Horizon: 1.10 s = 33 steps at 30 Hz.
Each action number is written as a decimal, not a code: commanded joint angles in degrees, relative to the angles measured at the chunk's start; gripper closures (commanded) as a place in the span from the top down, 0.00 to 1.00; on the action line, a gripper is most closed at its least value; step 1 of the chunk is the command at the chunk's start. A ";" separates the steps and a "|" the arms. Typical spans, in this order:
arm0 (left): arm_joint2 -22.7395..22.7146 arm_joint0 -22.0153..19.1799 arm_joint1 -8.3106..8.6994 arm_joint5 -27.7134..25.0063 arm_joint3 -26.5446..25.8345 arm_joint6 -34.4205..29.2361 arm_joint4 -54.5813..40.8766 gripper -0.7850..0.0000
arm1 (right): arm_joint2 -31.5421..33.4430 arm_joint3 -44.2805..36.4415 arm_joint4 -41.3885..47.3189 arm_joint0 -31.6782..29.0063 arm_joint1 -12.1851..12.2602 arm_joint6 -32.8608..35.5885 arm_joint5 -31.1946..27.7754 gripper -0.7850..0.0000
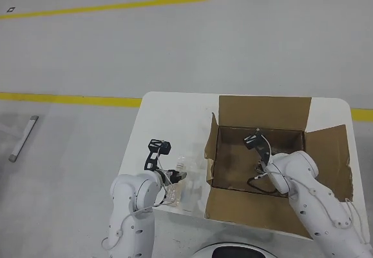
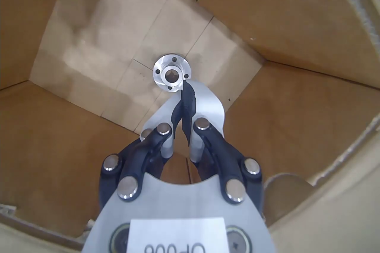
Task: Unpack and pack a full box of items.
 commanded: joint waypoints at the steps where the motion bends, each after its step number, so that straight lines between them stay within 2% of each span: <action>1: 0.00 0.00 0.00 0.00 0.00 0.00 0.00 1.00 | -0.01 0.86 0.18 0.30 -0.05 -0.01 -0.01 0.00; 3: 0.00 0.00 0.00 0.00 0.00 0.00 0.00 1.00 | 0.03 1.30 0.51 0.40 -0.10 -0.16 0.06 0.10; 8: 0.00 0.00 0.00 0.00 0.00 0.00 0.00 1.00 | 0.46 3.05 1.10 0.69 -0.16 -0.47 0.32 0.26; 13: 0.00 0.00 0.00 0.00 0.00 0.00 0.00 1.00 | 0.69 5.47 1.95 1.16 -0.26 -1.83 0.47 0.32; 23: 0.00 0.00 0.00 0.00 0.00 0.00 0.00 1.00 | -0.38 9.50 2.93 2.27 -0.63 -3.73 0.75 0.39; 33: 0.00 0.00 0.00 0.00 0.00 0.00 0.00 1.00 | -0.92 13.52 4.30 3.73 -0.95 -5.46 0.83 0.37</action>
